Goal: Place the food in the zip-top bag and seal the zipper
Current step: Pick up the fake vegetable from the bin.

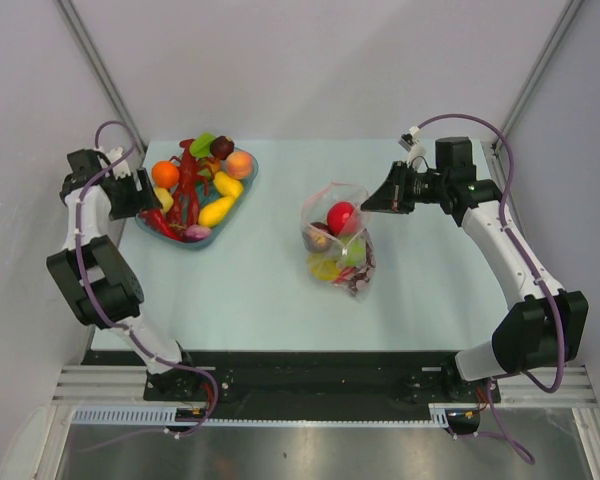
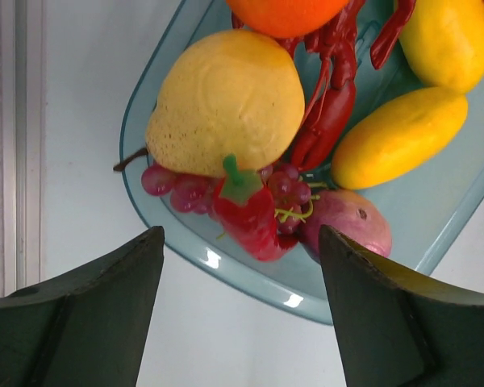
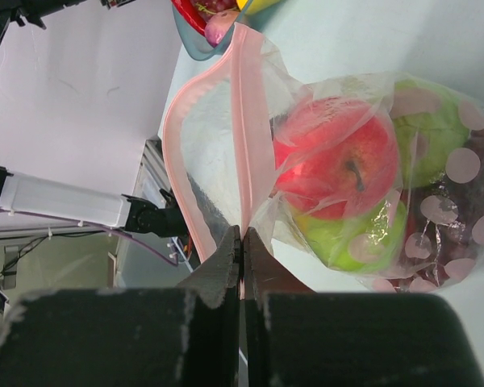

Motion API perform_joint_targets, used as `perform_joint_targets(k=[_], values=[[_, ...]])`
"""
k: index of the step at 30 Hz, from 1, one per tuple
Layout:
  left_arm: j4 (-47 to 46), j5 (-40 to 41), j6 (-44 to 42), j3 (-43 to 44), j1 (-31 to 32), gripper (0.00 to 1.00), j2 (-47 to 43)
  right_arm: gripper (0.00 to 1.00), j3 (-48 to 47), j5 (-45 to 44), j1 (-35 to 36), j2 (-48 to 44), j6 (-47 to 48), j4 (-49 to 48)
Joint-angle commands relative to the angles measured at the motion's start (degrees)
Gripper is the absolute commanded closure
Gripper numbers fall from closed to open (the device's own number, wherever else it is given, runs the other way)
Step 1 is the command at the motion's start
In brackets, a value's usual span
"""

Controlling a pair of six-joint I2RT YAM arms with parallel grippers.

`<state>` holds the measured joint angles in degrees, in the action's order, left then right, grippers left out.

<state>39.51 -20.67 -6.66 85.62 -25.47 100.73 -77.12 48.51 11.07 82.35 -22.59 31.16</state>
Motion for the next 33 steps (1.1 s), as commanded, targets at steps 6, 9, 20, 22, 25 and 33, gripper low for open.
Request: perform_joint_targets(k=[6,9,20,22,25,33], values=[[-4.7,-4.6,-0.2,4.8,0.2,0.33,4.0,1.00,-0.8,1.4,-0.2,-1.5,0.0,-0.7],[-4.4,-5.0,-0.5,4.6,0.4,0.39,4.3,1.00,-0.8,1.4,-0.2,-1.3,-0.2,-1.0],[-4.4,-4.1,-1.8,2.6,1.1,0.48,4.2,1.00,-0.8,1.5,-0.2,-0.3,-0.5,-1.5],[-3.8,-4.8,-2.0,3.1,1.1,0.53,4.7,1.00,-0.8,1.6,-0.2,-0.2,-0.6,-1.6],[-3.6,-5.6,-2.3,2.9,1.2,0.59,4.0,1.00,-0.8,1.8,-0.1,-0.1,-0.9,-1.6],[-1.4,-6.1,-3.5,3.7,1.4,0.78,1.8,1.00,-0.8,1.7,0.0,0.0,-1.3,-2.4]])
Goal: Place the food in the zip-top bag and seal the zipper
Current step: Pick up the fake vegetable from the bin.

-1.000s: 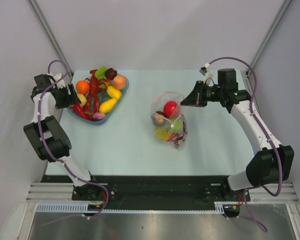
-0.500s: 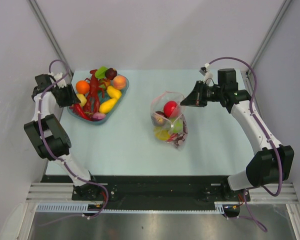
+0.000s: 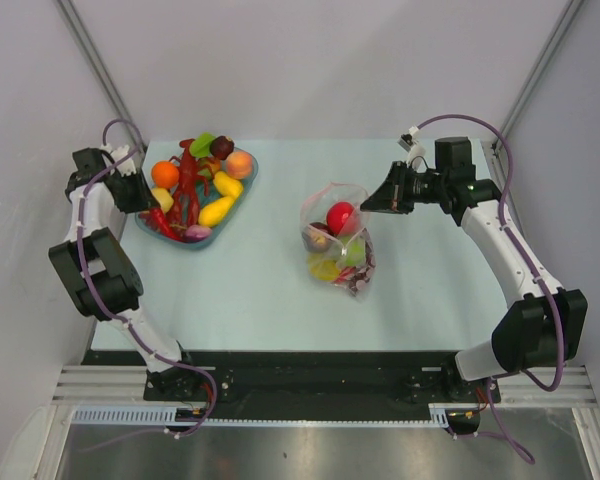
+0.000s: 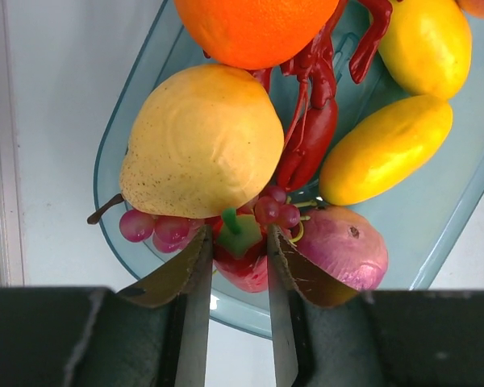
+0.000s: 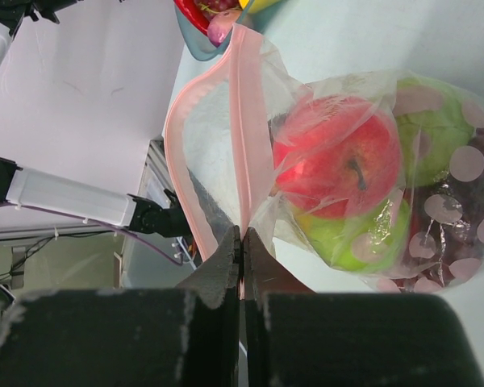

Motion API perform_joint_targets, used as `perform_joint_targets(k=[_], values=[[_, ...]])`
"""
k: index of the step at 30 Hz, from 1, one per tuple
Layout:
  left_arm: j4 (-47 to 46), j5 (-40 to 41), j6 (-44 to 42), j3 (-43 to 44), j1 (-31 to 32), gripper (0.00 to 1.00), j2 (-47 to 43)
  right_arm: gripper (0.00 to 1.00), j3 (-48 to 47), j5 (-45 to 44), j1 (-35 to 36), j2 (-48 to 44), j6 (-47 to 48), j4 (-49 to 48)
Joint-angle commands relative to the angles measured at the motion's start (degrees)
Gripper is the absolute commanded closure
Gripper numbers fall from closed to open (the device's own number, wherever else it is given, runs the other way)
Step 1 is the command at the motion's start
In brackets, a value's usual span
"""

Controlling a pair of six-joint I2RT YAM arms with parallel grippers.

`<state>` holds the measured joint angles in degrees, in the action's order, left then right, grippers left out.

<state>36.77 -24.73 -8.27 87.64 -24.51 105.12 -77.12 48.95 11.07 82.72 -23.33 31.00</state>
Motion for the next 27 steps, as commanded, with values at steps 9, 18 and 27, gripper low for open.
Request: perform_joint_targets(k=[9,18,27], values=[[3.0,-0.9,-5.6,2.4,1.3,0.97,-13.4,1.00,-0.8,0.9,0.5,-0.4,-0.8,-3.1],[6.2,5.6,-11.9,7.6,10.6,1.00,-21.4,1.00,-0.8,1.2,1.5,-0.4,-1.8,-4.6],[7.4,3.4,-6.8,23.7,32.4,1.00,-24.9,1.00,-0.8,1.7,2.4,-0.8,-3.5,-6.3]])
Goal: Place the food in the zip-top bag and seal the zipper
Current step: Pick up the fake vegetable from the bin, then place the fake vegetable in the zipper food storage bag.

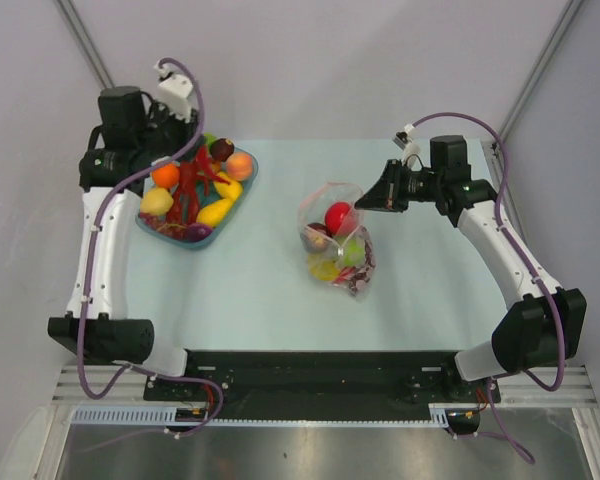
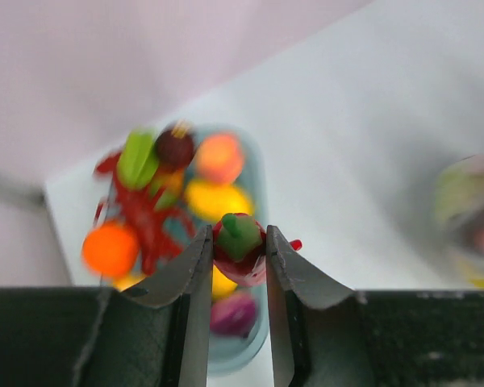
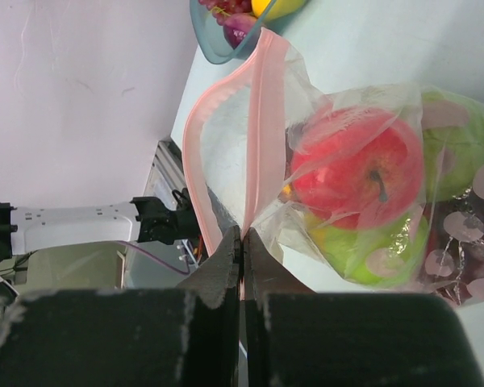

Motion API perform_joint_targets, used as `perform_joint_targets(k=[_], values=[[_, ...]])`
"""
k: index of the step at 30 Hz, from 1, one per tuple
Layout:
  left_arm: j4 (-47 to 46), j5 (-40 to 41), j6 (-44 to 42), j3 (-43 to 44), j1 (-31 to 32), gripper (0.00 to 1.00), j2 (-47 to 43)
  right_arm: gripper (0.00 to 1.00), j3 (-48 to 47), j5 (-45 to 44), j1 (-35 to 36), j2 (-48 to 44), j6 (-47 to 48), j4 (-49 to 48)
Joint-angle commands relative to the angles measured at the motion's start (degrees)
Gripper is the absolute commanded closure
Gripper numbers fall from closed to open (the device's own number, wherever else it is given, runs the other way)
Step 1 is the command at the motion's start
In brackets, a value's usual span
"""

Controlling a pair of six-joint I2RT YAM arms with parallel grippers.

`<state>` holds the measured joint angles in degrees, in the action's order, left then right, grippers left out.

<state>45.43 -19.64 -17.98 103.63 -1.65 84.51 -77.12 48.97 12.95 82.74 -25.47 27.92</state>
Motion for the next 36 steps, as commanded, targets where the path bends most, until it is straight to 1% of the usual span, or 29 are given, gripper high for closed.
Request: perform_joint_targets(k=[1,3,4,5,6,8,9,13,15,20,23,27,29,31,32,33,36], values=[[-2.9,-2.2,3.9,8.2,13.9,1.00,-4.4,1.00,-0.8,1.7,0.6,-0.9,-1.5,-3.3],[-4.5,-2.2,5.8,8.9,18.1,1.00,-4.3,1.00,-0.8,1.8,0.7,-1.0,-1.7,-3.8],[-6.3,-2.3,6.2,8.4,22.0,1.00,-4.2,1.00,-0.8,1.9,0.8,-1.1,-1.9,-3.8],[-7.4,-2.2,6.3,6.8,24.0,1.00,-4.4,1.00,-0.8,1.9,0.8,-1.2,-1.9,-3.8],[-10.0,-2.0,6.6,5.5,27.7,1.00,-4.4,1.00,-0.8,1.9,0.8,-1.3,-1.9,-3.8],[-11.8,-2.0,7.3,2.6,31.0,1.00,-4.0,1.00,-0.8,2.2,0.7,-1.5,-2.1,-3.9],[-12.5,-2.2,7.8,2.1,33.8,1.00,-3.6,1.00,-0.8,2.2,0.7,-1.6,-2.2,-3.9],[-14.0,-3.7,8.6,-1.8,38.8,1.00,-2.4,1.00,-0.8,2.8,0.1,-2.6,-2.7,-4.1],[-14.3,-3.7,8.1,-5.1,41.0,1.00,-2.2,1.00,-0.8,3.1,-0.2,-3.0,-2.7,-4.1],[-14.3,-4.0,7.7,-11.0,42.6,1.00,-1.5,1.00,-0.8,4.3,-0.4,-4.0,-2.9,-4.2],[-13.4,-4.4,6.6,-12.6,44.2,1.00,-0.5,1.00,-0.8,5.0,-0.4,-4.1,-3.3,-4.5],[-13.5,-7.3,8.1,-15.4,45.5,1.00,0.5,1.00,-0.8,5.9,-0.4,-3.9,-4.1,-5.5],[-14.3,-7.3,9.3,-17.1,45.7,1.00,1.1,1.00,-0.8,6.2,-0.4,-3.7,-4.2,-5.9],[-14.8,-5.7,9.0,-17.8,45.8,1.00,0.9,1.00,-0.8,6.6,-0.5,-3.8,-4.2,-6.0],[-15.5,-2.5,8.5,-17.9,45.7,1.00,0.6,1.00,-0.8,6.7,-0.5,-3.9,-4.1,-6.0],[-15.7,-1.3,7.7,-17.8,45.4,1.00,0.0,1.00,-0.8,6.7,-0.6,-4.0,-4.1,-6.0],[-17.3,0.2,5.9,-17.3,44.5,1.00,-2.8,1.00,-0.8,6.4,-0.6,-4.4,-3.3,-4.9]])
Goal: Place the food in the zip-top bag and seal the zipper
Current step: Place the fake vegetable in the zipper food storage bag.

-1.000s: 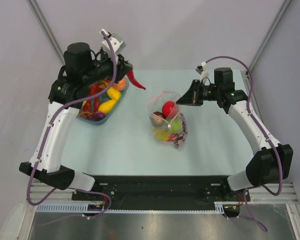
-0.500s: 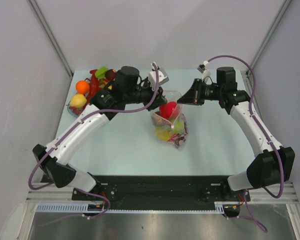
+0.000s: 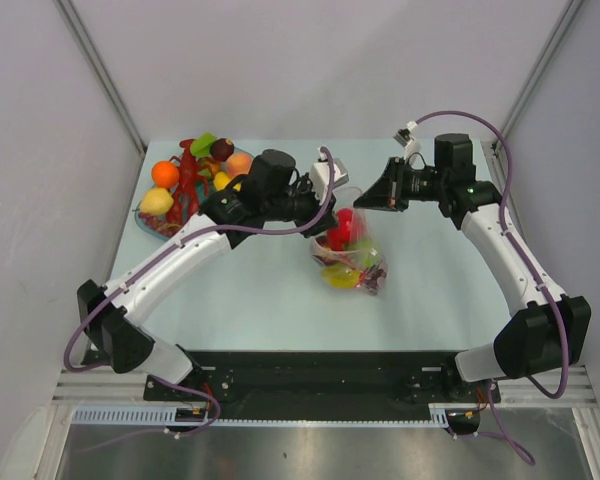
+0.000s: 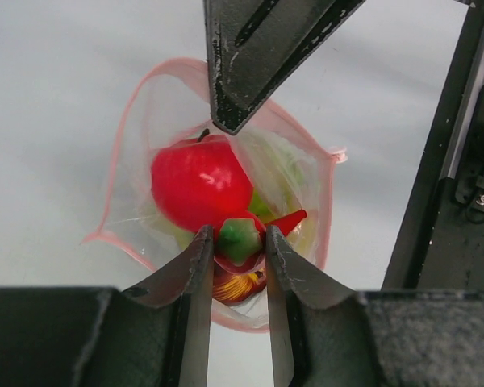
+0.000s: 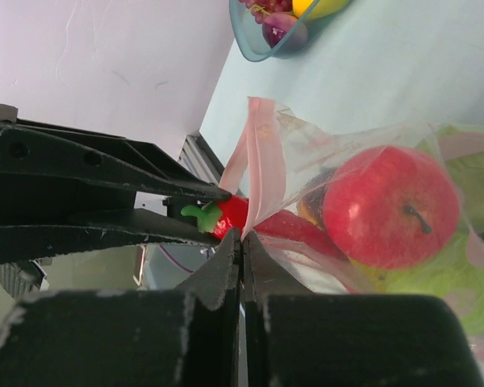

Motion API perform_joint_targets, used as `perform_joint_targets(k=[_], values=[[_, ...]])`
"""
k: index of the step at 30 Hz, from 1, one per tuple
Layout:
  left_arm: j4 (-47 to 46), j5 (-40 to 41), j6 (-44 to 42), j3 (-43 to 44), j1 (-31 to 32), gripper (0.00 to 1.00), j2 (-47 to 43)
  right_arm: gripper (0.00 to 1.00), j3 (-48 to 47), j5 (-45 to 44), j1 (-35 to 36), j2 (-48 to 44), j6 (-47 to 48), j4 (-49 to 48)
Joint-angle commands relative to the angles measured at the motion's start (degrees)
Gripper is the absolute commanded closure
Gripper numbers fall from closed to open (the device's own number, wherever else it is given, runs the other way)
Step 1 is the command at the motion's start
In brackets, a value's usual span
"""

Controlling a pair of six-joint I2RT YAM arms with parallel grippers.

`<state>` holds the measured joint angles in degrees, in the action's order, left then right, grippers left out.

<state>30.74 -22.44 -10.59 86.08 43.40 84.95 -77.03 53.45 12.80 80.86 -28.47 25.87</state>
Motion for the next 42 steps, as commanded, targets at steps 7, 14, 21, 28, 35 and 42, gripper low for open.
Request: perform_joint_targets(k=[7,14,21,28,35,42], values=[[-0.8,0.6,-4.5,1.4,0.0,1.00,-3.8,1.00,-0.9,4.4,-0.5,-1.9,-4.2,-7.1],[-6.7,7.5,-5.1,-1.5,1.3,1.00,-5.4,1.00,-0.9,6.3,-0.5,-3.1,-7.3,-8.1],[-8.9,12.1,-9.0,1.4,1.3,1.00,-7.6,1.00,-0.9,5.0,0.2,-4.0,-5.1,-4.7],[-8.5,10.8,-8.7,2.3,1.5,1.00,-6.5,1.00,-0.9,4.4,0.6,-3.6,-7.6,-6.8],[-6.7,-1.4,-4.1,-0.7,2.0,1.00,-5.1,1.00,-0.9,3.9,0.7,-3.1,-9.4,-9.2],[-4.7,-5.9,-3.2,-3.3,2.7,1.00,-2.0,1.00,-0.9,4.4,0.7,-2.9,-10.1,-10.0]])
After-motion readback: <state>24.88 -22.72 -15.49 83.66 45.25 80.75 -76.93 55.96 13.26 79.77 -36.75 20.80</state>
